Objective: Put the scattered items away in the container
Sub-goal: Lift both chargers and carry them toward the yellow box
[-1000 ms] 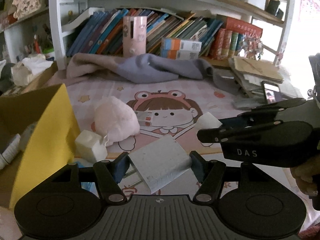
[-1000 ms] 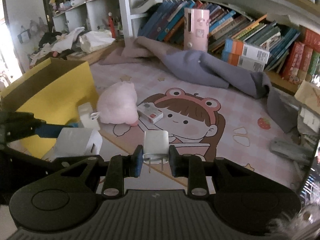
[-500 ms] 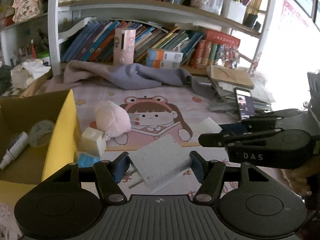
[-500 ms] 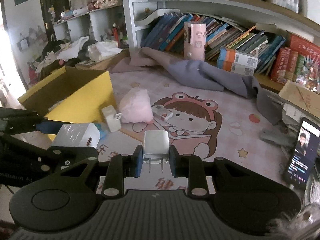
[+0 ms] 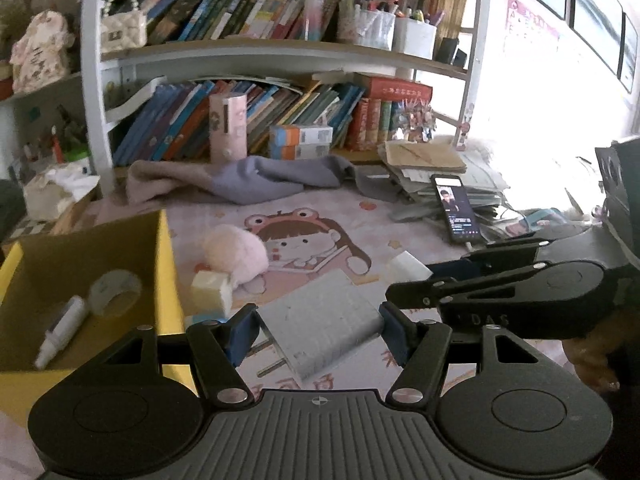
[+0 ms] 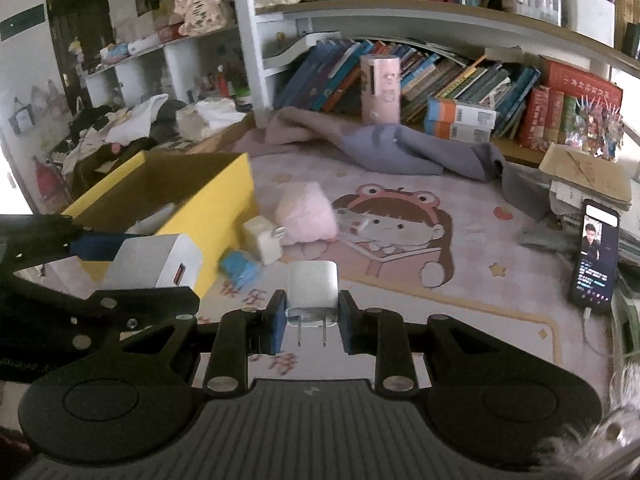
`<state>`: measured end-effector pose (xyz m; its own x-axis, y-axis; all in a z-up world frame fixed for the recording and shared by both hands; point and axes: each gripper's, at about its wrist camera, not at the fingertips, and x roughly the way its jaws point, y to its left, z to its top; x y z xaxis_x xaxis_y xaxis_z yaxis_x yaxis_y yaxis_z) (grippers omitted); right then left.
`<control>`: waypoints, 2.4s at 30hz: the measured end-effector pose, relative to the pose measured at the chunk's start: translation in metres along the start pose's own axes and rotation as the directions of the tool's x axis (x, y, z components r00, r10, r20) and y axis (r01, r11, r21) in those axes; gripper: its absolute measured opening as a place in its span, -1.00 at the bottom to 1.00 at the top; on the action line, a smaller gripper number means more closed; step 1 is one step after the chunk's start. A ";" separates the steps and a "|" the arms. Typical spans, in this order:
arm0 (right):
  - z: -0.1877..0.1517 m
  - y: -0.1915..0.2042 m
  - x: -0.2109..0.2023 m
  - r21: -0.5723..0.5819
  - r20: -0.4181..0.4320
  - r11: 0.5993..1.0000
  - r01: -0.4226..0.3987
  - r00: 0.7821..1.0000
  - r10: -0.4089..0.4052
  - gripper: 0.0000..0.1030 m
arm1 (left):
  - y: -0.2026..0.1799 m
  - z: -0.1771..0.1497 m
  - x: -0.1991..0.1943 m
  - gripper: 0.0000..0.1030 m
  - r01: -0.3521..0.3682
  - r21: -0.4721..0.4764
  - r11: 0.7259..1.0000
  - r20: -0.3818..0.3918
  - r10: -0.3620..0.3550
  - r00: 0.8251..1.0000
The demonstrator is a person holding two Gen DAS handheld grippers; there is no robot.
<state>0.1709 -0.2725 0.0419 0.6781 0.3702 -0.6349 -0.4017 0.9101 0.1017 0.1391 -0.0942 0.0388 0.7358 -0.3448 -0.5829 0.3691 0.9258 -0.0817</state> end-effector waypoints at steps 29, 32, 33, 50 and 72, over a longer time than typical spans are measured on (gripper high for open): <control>-0.040 0.163 -0.017 -0.045 -0.041 0.999 0.000 0.999 -0.002 -0.52 | 0.087 -0.078 -0.102 0.27 0.032 -0.069 0.997 0.010 -0.031 0.999; -0.039 0.176 -0.015 -0.059 -0.045 0.998 -0.007 0.999 0.004 -0.52 | 0.095 -0.081 -0.108 0.27 0.028 -0.077 0.997 0.016 -0.027 1.000; -0.038 0.180 -0.014 -0.065 -0.046 0.998 -0.010 0.999 0.007 -0.52 | 0.098 -0.083 -0.110 0.27 0.024 -0.081 0.996 0.018 -0.023 1.000; -0.009 0.228 0.010 -0.199 -0.042 0.975 -0.093 0.995 0.087 -0.52 | 0.144 -0.090 -0.135 0.27 -0.088 -0.182 0.979 0.053 0.099 0.994; 0.074 0.193 0.082 -0.213 0.046 0.974 -0.071 0.996 0.083 -0.52 | 0.196 -0.018 -0.082 0.27 -0.172 -0.069 0.983 0.125 0.180 0.976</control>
<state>0.1950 -0.0526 0.0660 0.6703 0.4524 -0.5882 -0.5707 0.8209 -0.0190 0.1407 0.1181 0.0557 0.8553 -0.1895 -0.4823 0.1968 0.9798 -0.0360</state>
